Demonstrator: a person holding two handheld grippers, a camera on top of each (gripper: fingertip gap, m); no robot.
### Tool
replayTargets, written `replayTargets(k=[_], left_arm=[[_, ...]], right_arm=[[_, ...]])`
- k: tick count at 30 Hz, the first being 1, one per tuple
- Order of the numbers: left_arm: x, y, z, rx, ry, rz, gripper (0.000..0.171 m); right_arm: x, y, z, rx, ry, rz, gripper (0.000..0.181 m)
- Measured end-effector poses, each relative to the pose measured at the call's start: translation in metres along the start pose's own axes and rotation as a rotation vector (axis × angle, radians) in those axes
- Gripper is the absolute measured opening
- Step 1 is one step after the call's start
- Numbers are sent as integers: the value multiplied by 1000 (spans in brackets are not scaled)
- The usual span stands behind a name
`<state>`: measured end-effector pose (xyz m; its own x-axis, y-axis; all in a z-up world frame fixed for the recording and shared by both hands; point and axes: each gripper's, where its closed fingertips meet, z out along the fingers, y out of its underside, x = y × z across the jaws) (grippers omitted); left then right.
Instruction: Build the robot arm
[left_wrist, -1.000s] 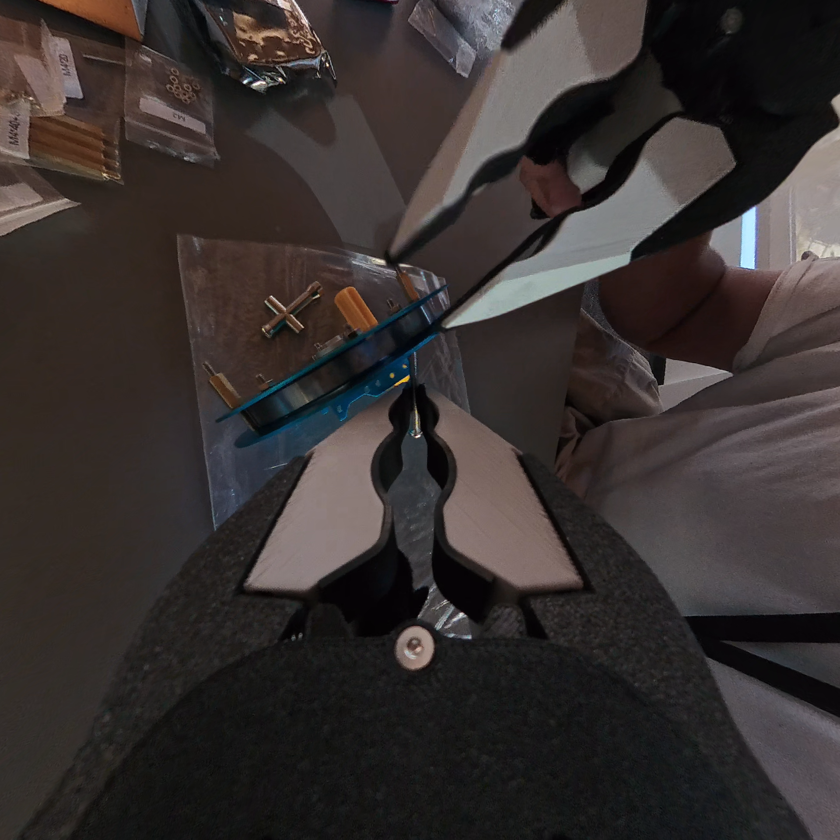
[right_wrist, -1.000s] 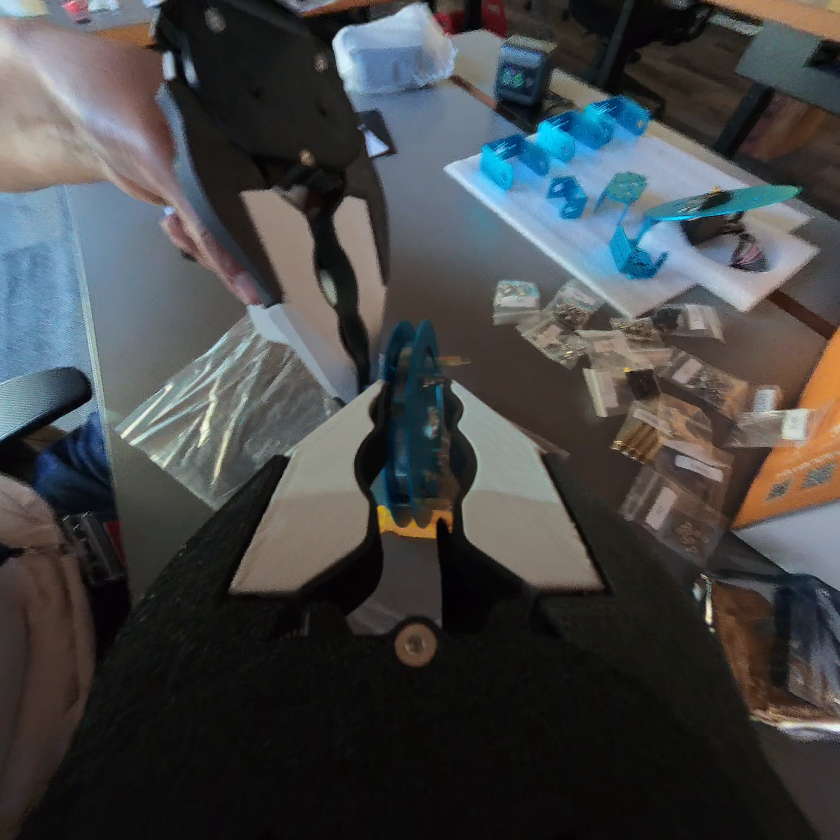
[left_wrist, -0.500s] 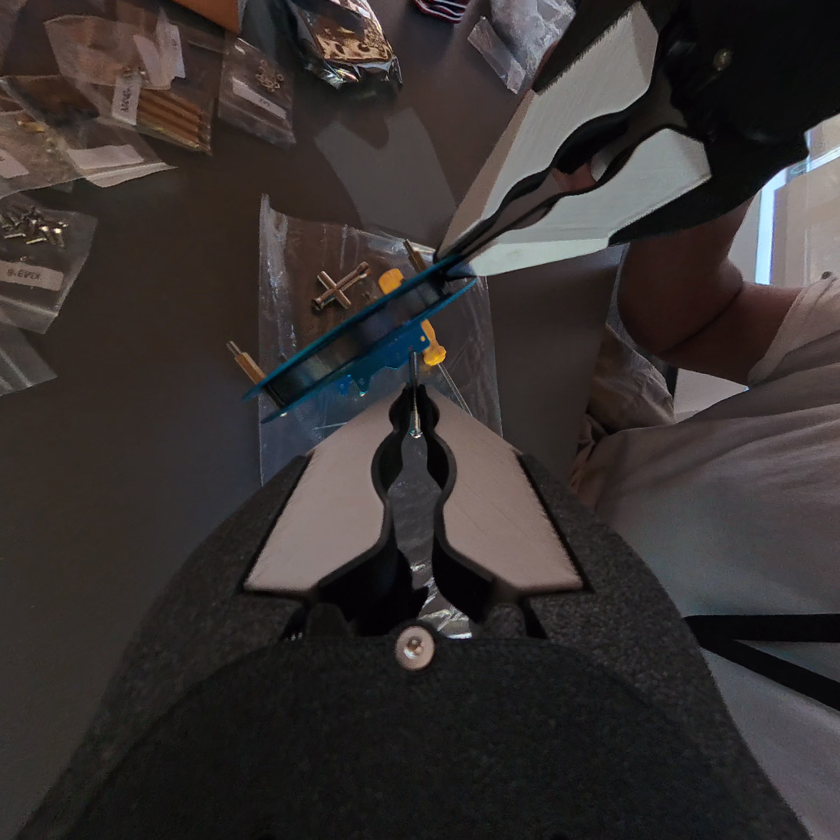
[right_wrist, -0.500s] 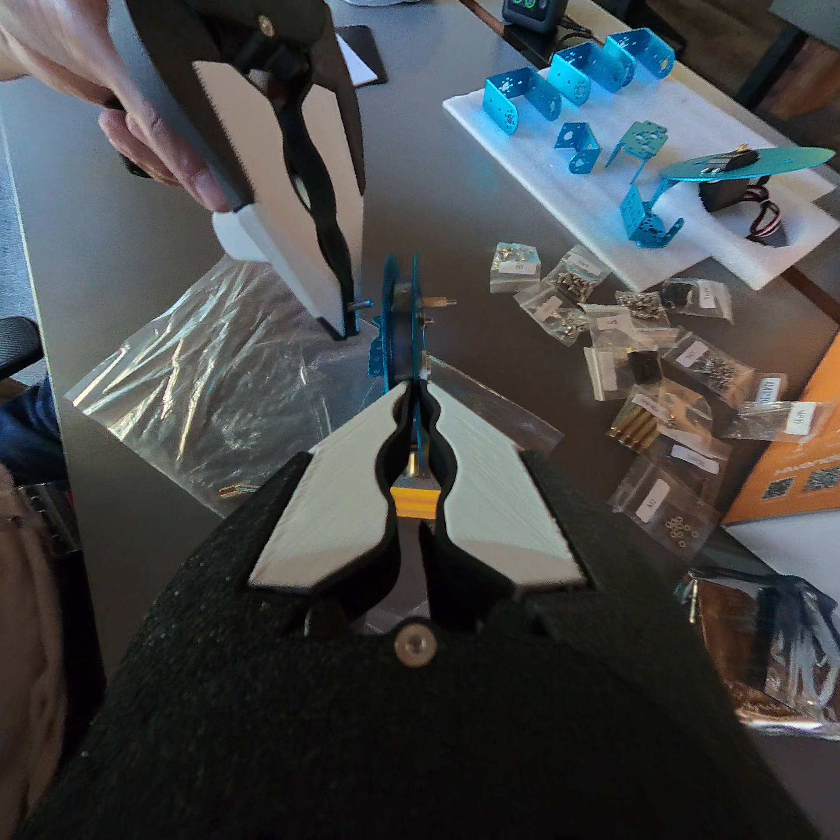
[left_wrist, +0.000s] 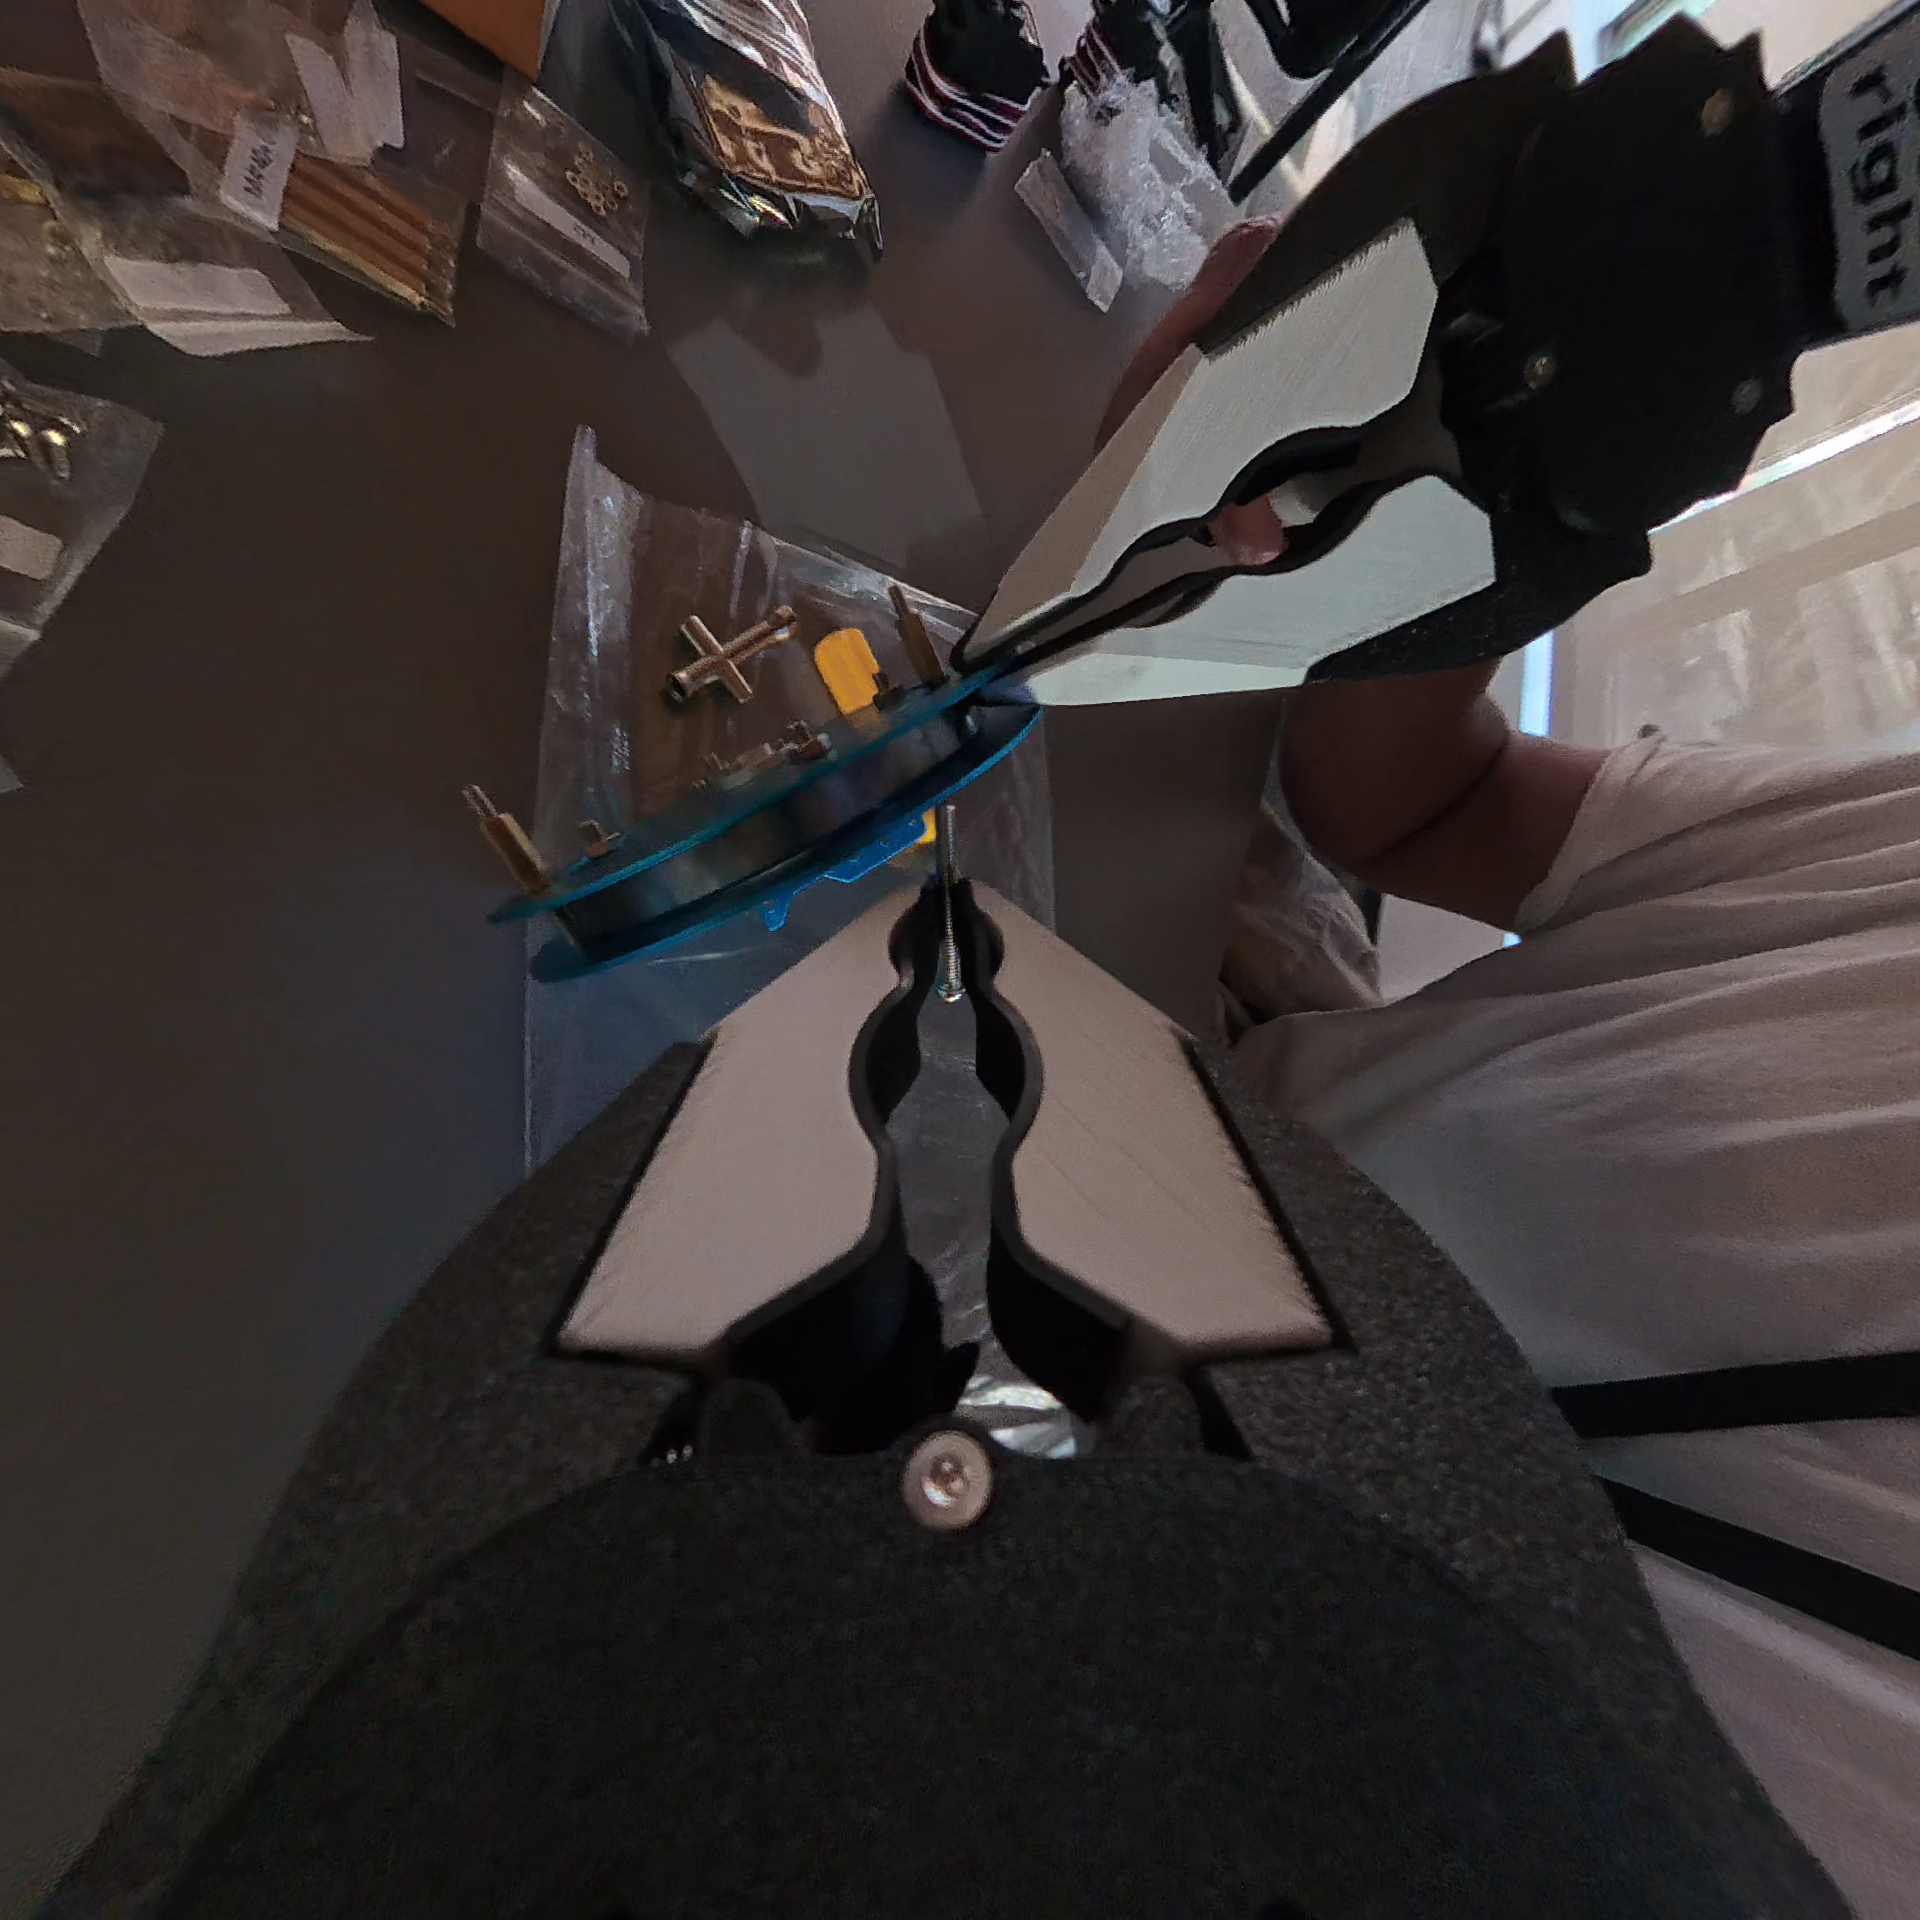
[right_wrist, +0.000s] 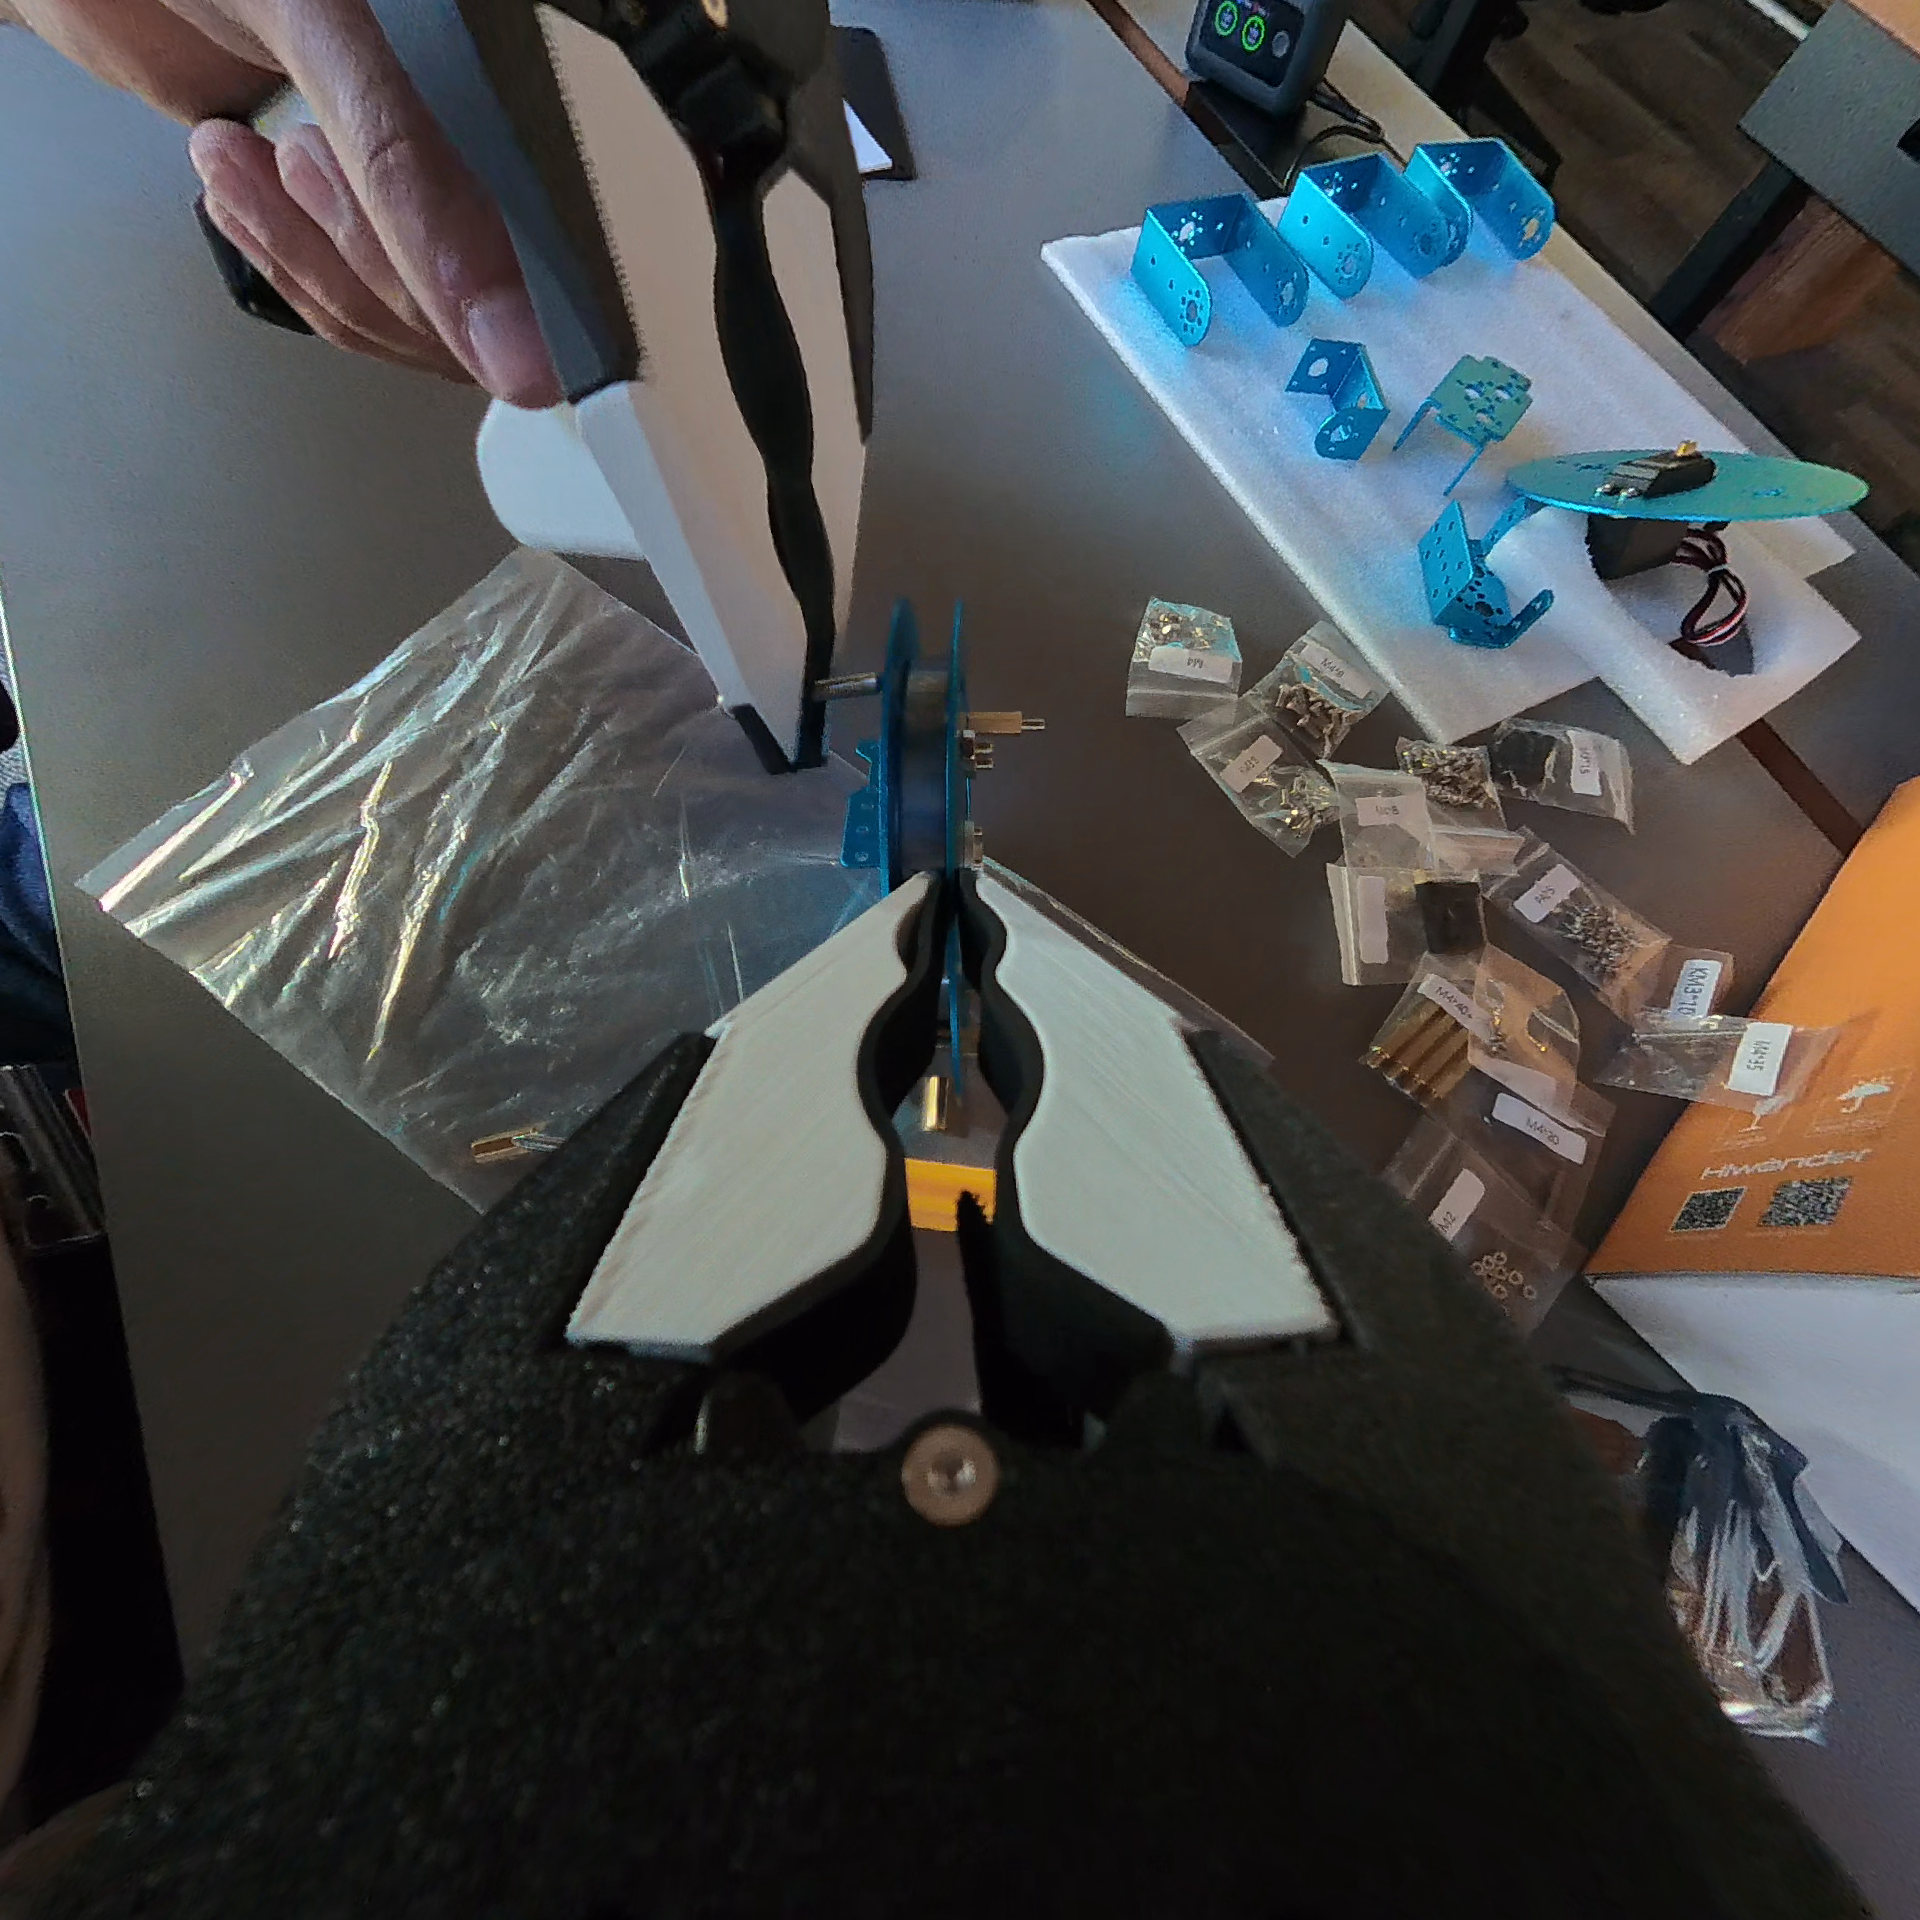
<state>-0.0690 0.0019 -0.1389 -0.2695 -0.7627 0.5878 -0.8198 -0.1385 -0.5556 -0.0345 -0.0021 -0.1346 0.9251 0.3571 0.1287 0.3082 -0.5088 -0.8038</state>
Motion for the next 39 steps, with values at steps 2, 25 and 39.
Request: replayTargets(k=[2, 25, 39], left_arm=[[-2, 4, 1, -8, 24, -37, 1], [7, 34, -2, -18, 133, -56, 1], [16, 31, 6, -16, 204, -48, 1]], right_arm=[[-2, -1, 1, 3, -5, -5, 0], [-54, 0, 3, 31, 2, -360, 6], [-51, 0, -24, 105, -5, -73, 75]])
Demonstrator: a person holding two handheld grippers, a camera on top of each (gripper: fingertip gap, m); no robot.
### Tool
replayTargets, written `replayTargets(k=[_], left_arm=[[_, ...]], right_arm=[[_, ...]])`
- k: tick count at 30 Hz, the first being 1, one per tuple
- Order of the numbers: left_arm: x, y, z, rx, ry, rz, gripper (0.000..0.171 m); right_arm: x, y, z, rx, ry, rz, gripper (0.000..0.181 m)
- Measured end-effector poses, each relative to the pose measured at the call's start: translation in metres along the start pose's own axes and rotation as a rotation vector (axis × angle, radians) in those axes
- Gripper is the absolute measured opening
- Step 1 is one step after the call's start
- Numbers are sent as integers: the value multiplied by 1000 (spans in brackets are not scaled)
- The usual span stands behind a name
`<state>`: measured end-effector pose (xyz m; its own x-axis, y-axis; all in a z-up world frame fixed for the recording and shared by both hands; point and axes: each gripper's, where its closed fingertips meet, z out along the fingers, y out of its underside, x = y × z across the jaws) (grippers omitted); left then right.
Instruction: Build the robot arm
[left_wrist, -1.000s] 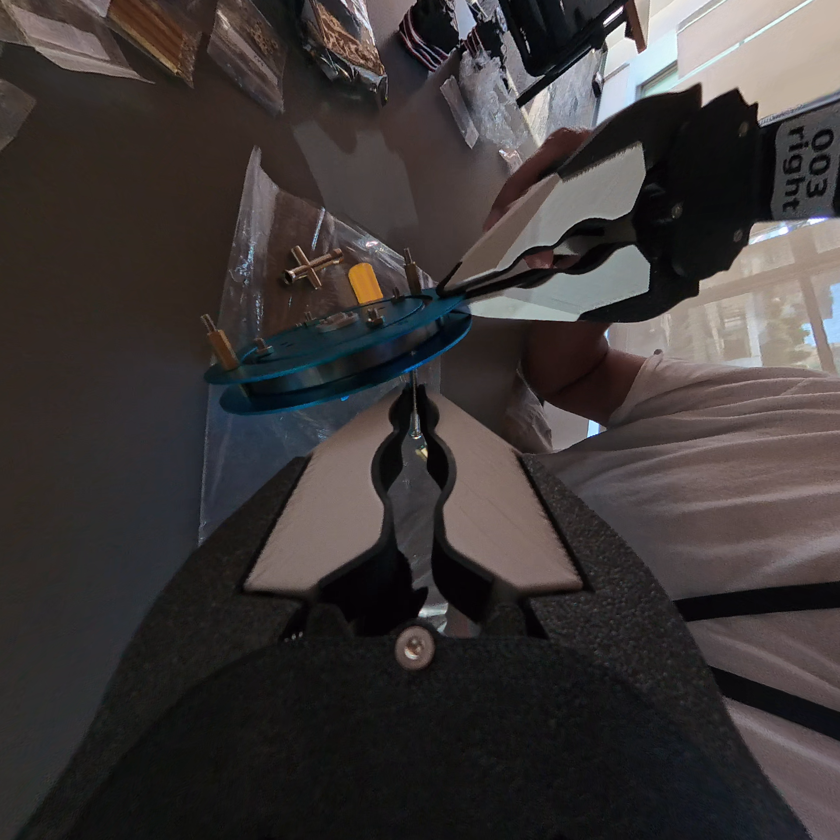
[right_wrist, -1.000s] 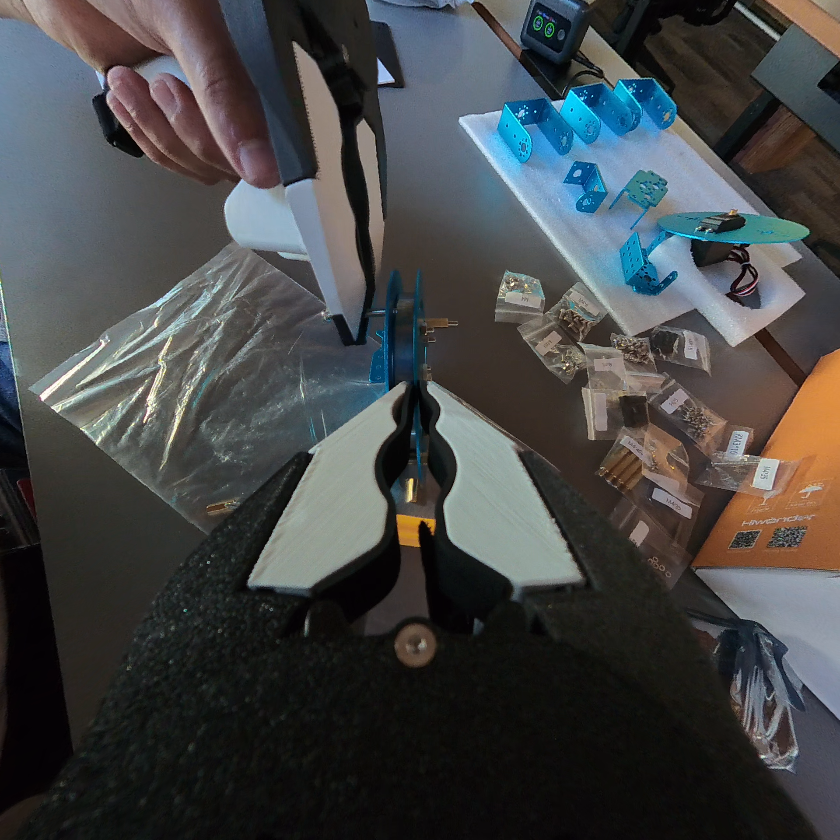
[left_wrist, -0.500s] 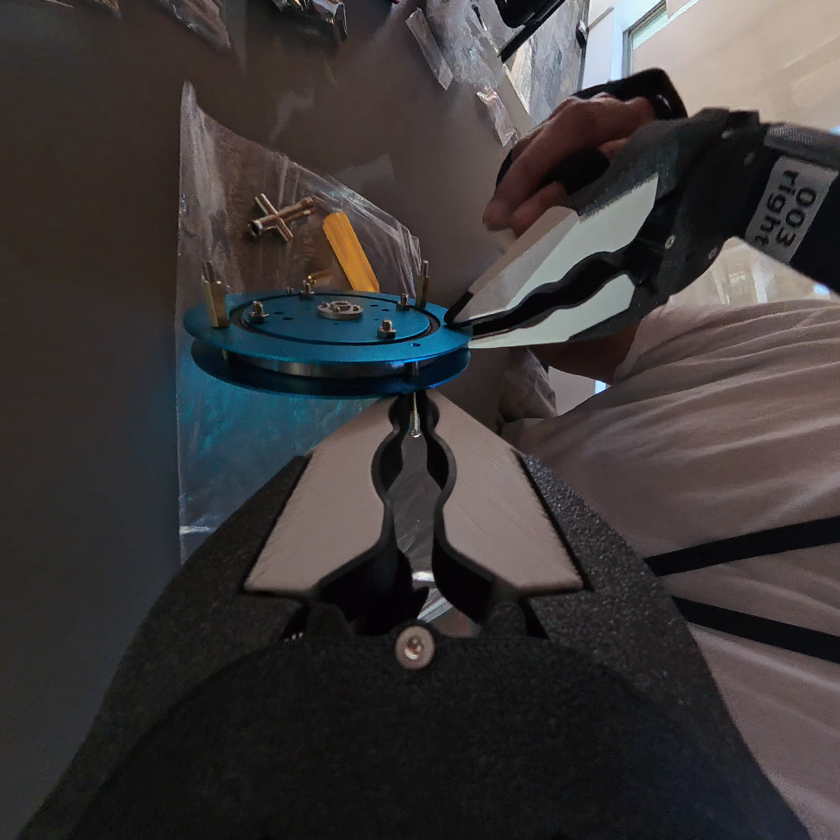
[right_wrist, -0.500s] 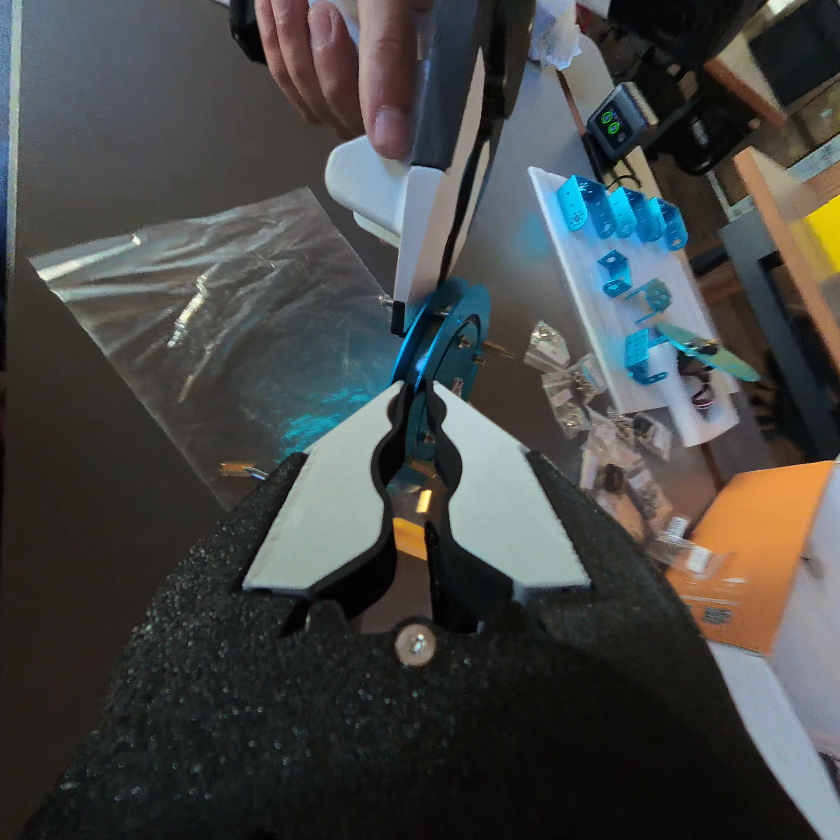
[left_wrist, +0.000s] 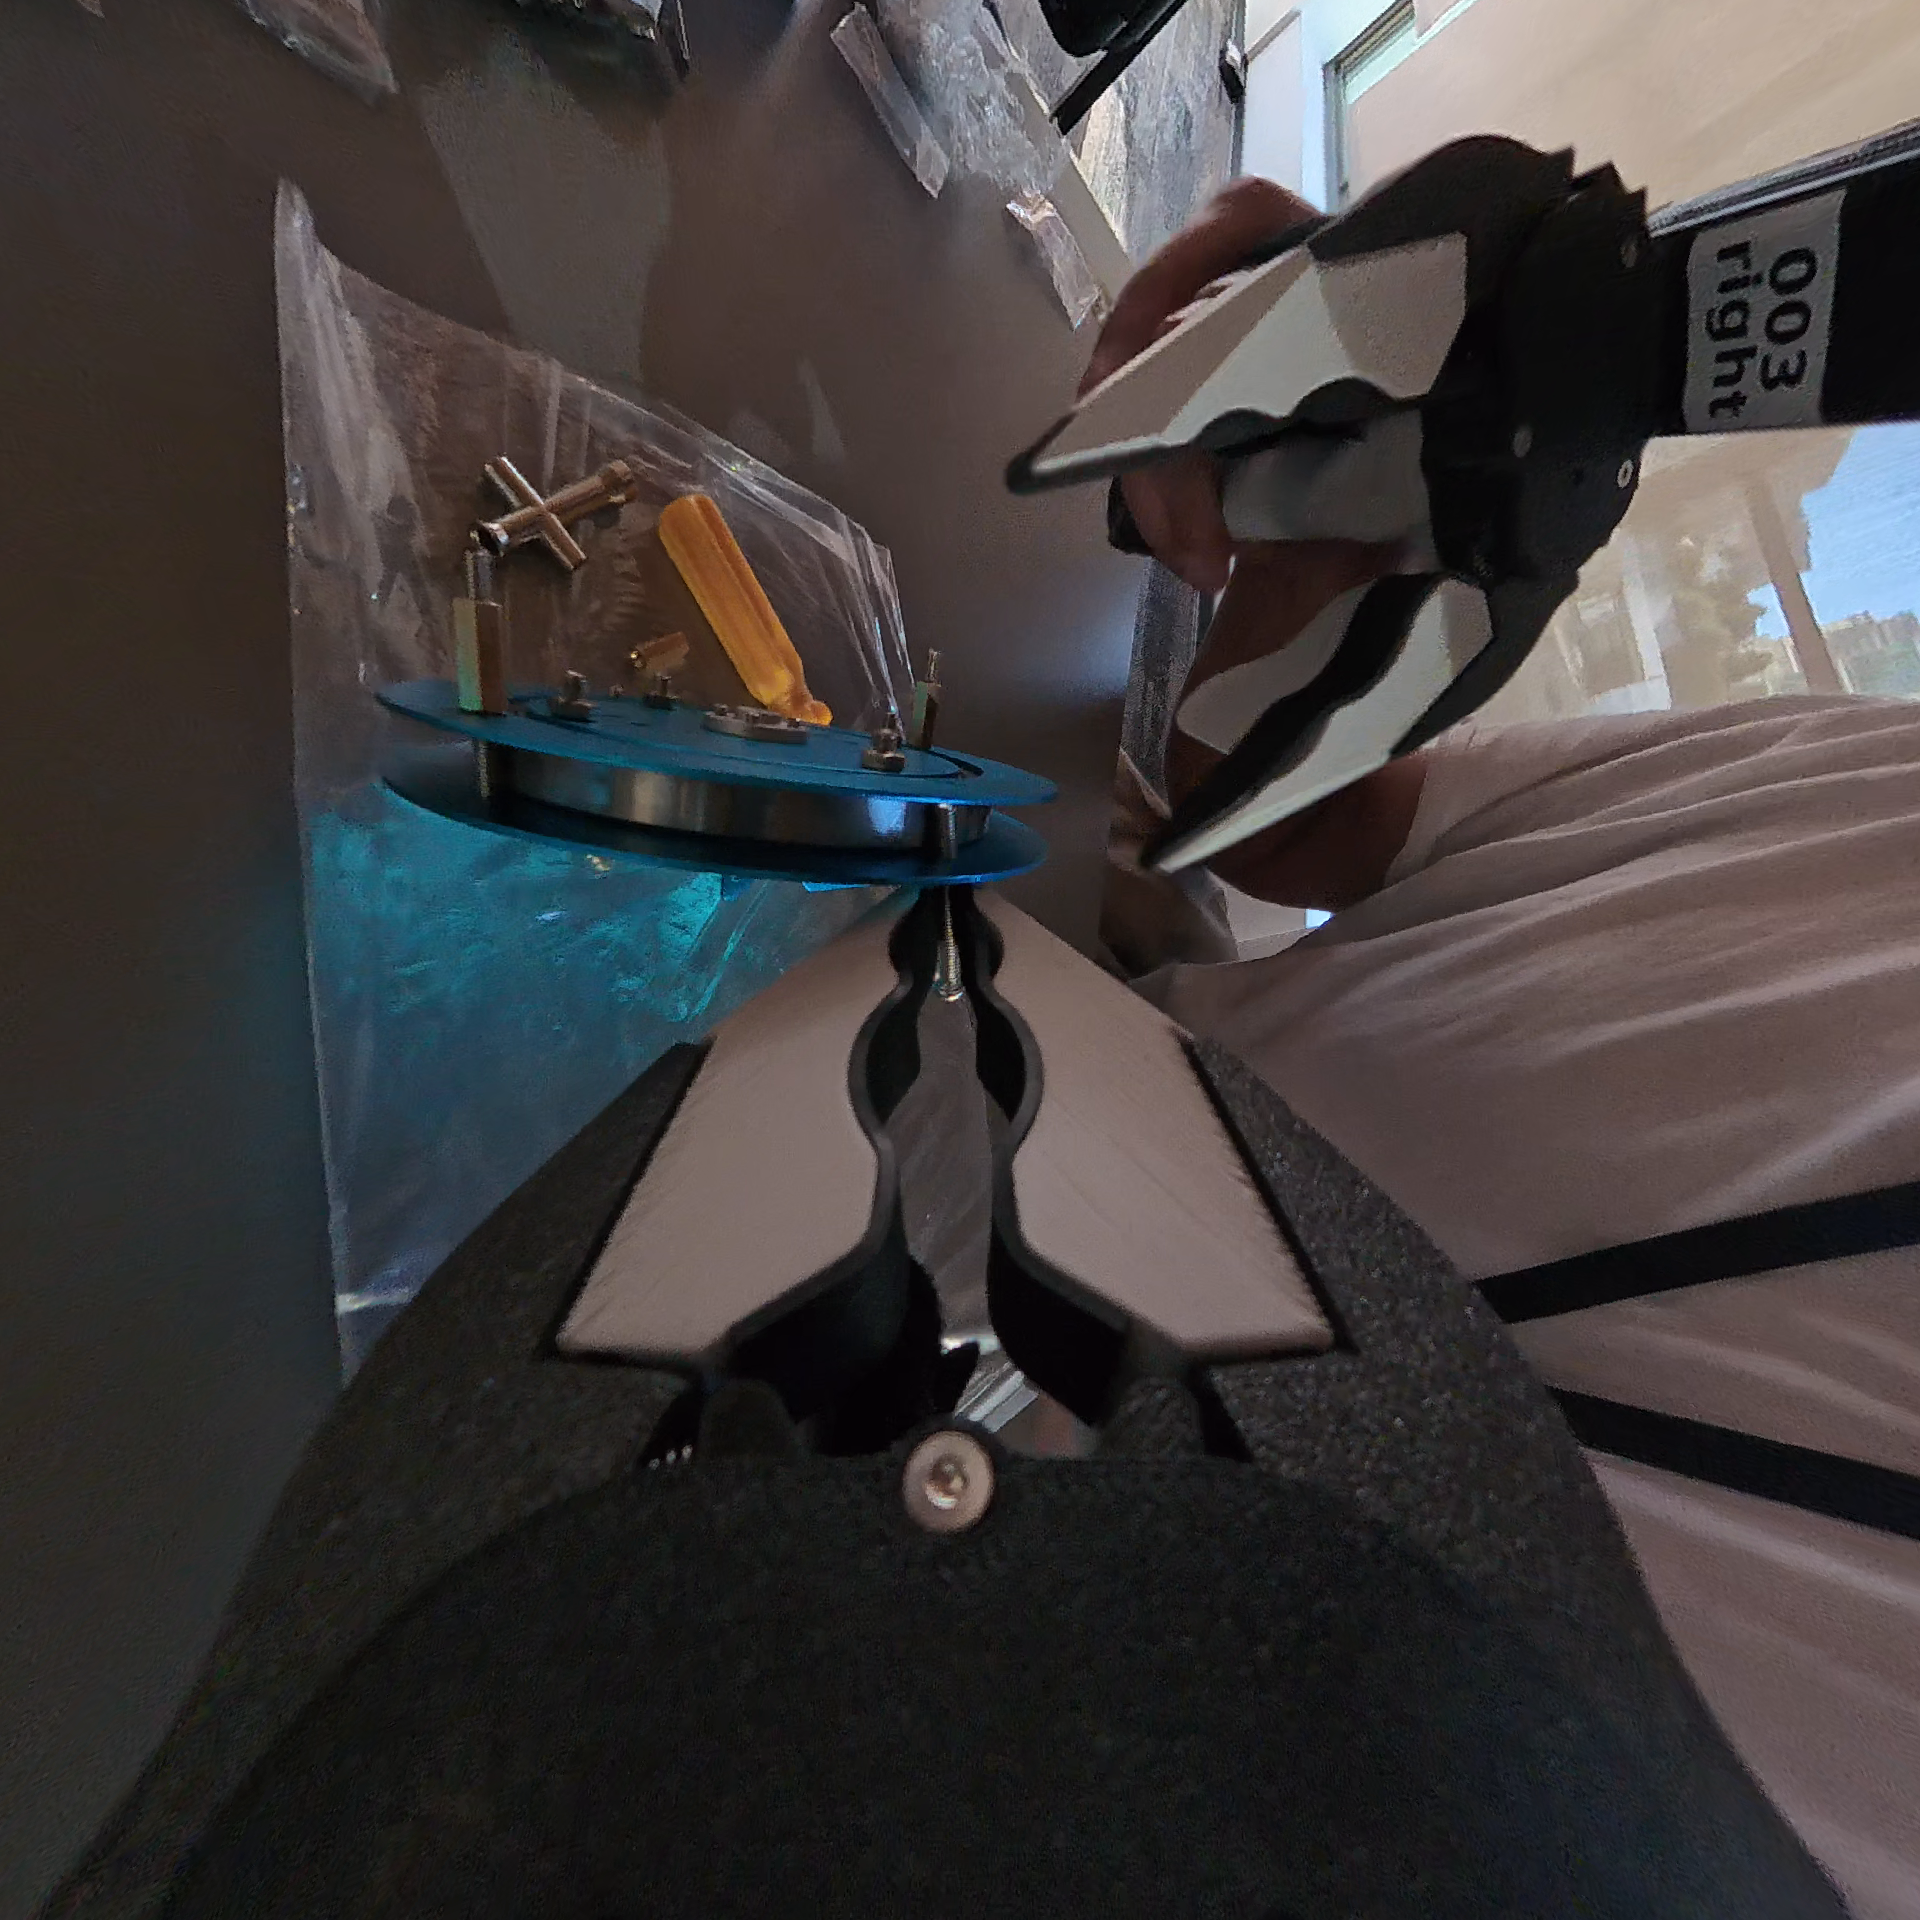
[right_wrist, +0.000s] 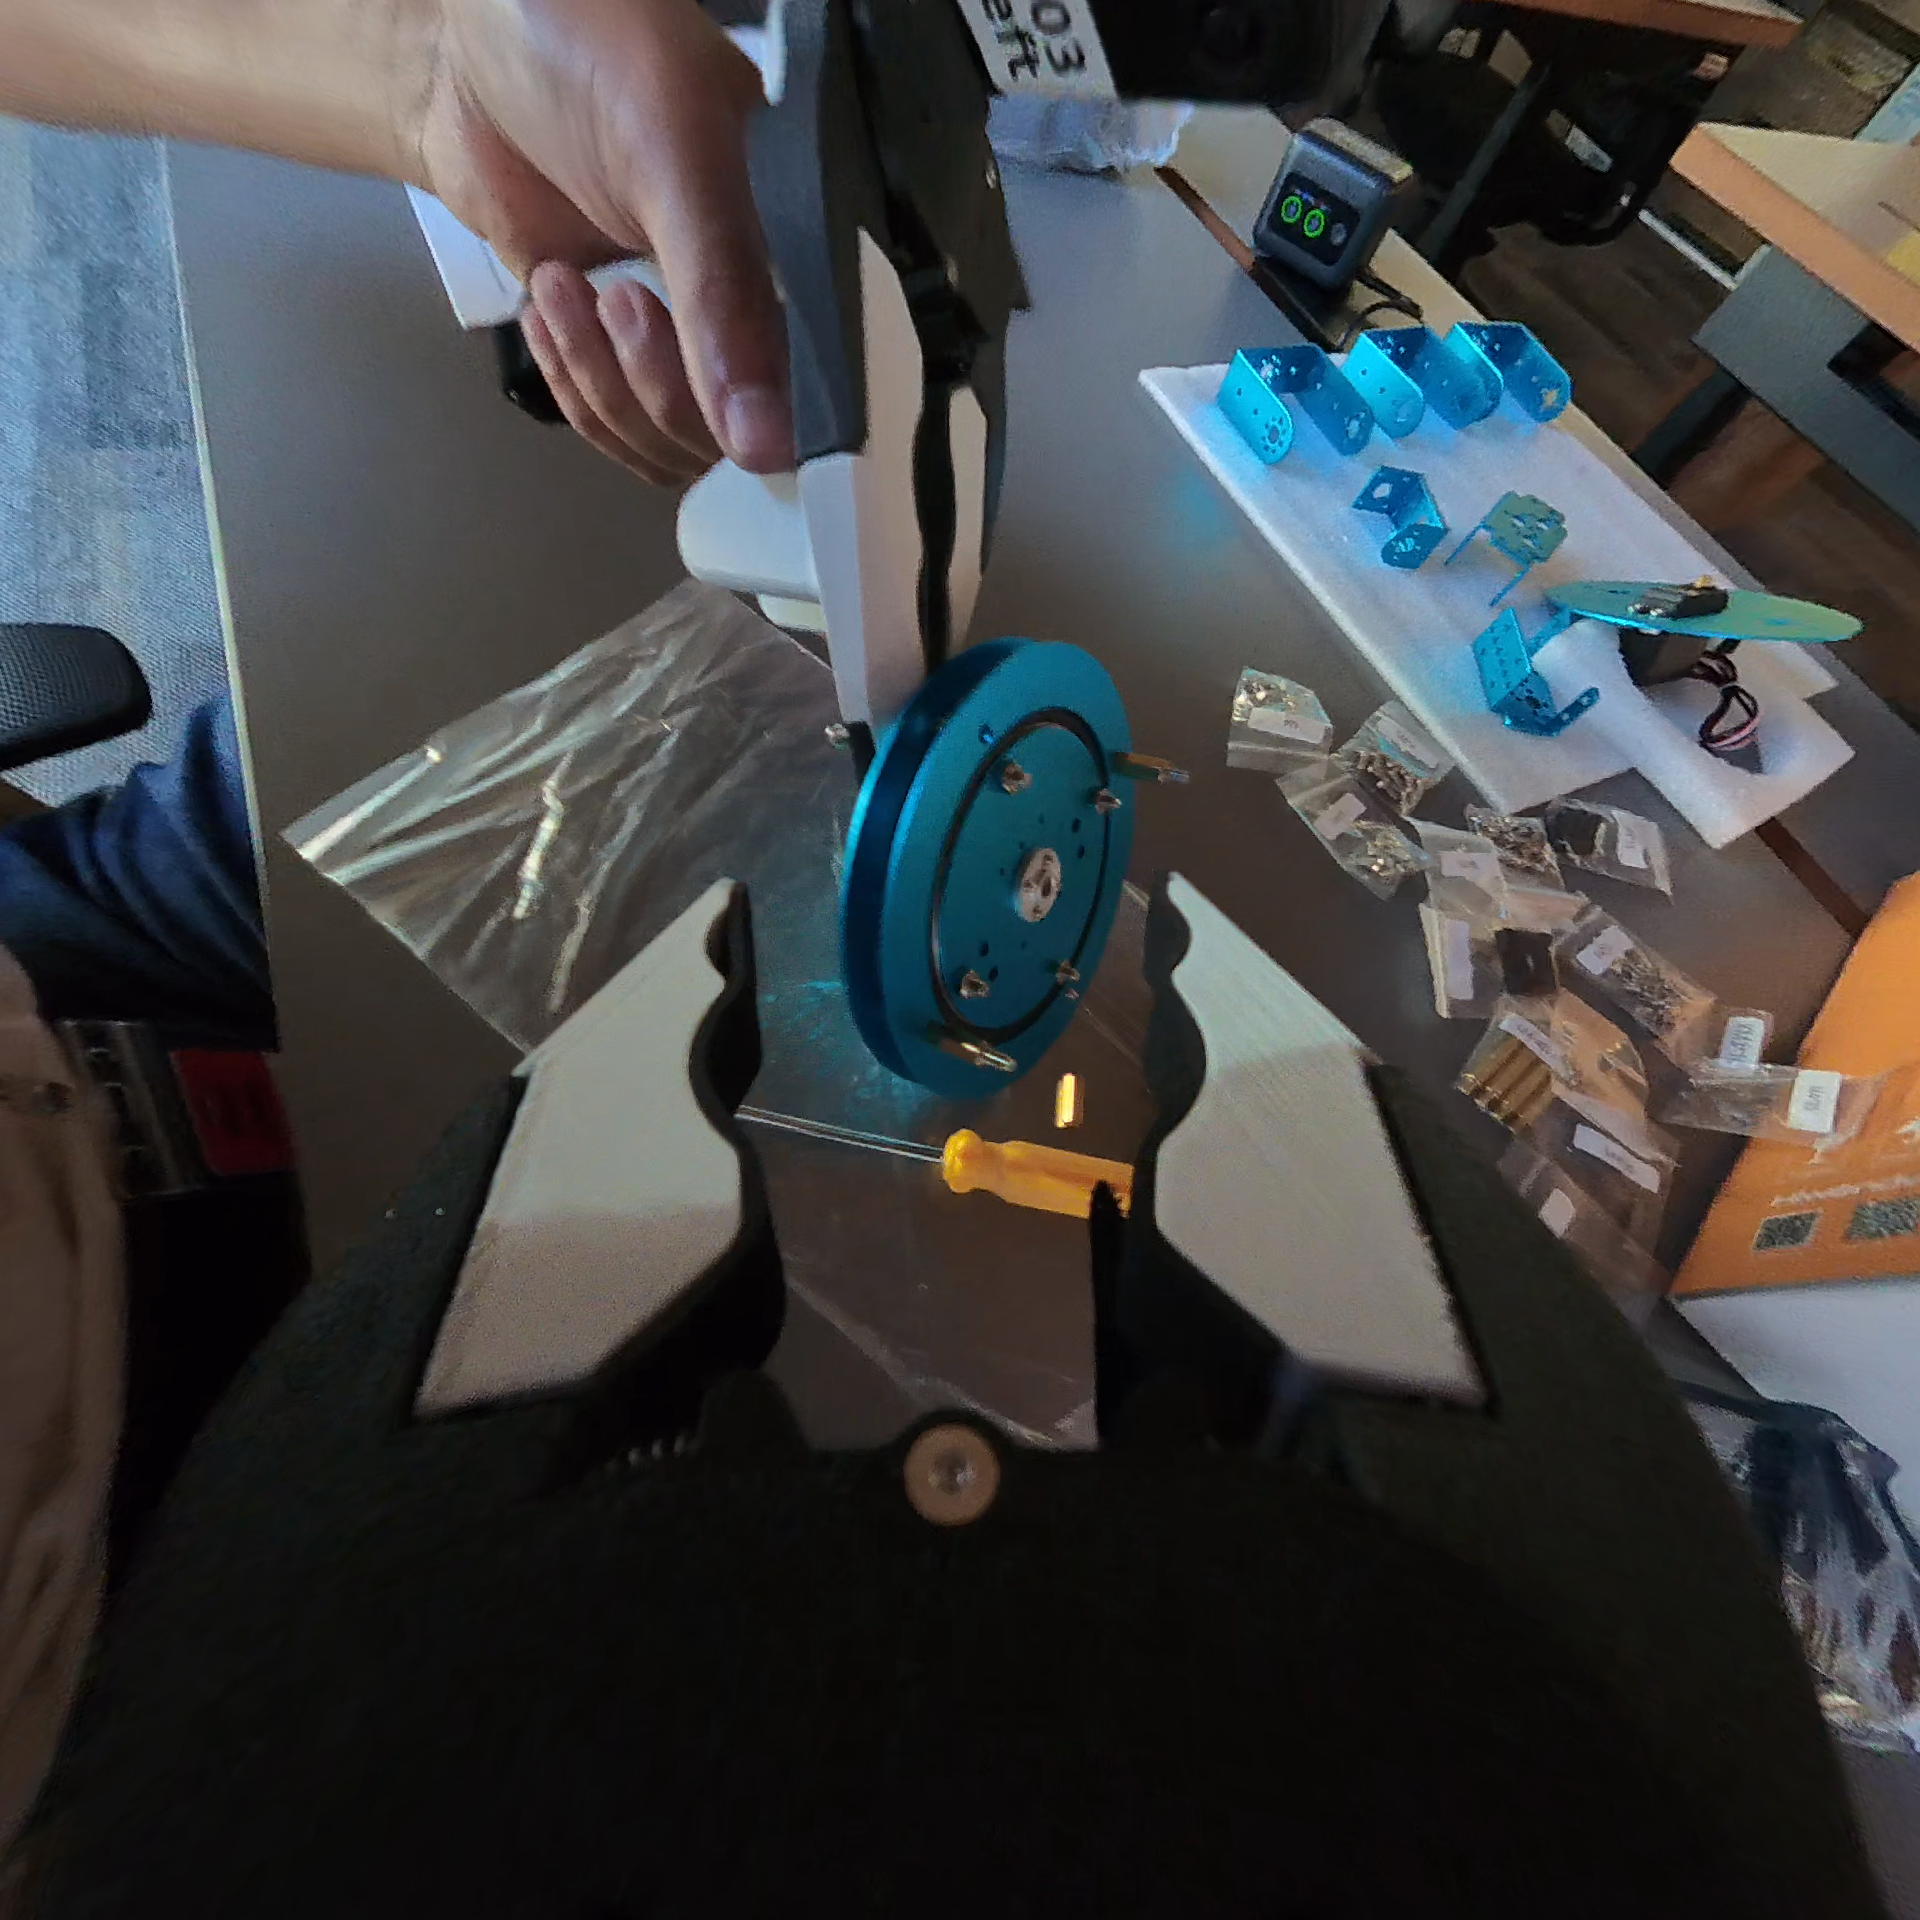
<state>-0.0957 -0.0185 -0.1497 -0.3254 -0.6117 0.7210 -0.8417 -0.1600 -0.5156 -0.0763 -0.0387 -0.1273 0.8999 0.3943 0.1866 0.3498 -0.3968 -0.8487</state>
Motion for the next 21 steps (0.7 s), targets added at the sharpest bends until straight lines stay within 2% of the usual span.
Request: replayTargets(k=[2, 4, 7, 9, 16, 21], left_arm=[[1, -3, 2, 5, 12, -15, 1], [2, -6, 4, 5, 24, -29, 1], [4, -8, 7, -3, 41, -43, 1], [6, -7, 8, -9, 57, -53, 1], [10, -3, 13, -71, 80, -48, 1], [7, -9, 11, -31, 75, -81, 1]], right_arm=[[-3, -9, 2, 34, 17, -2, 76], [1, -9, 17, 20, 115, -51, 66], [-3, 5, 41, -60, 147, -147, 55], [6, 4, 39, -62, 200, -190, 34], [7, 7, 32, -109, 11, -322, 28], [7, 6, 36, -127, 19, -366, 33]])
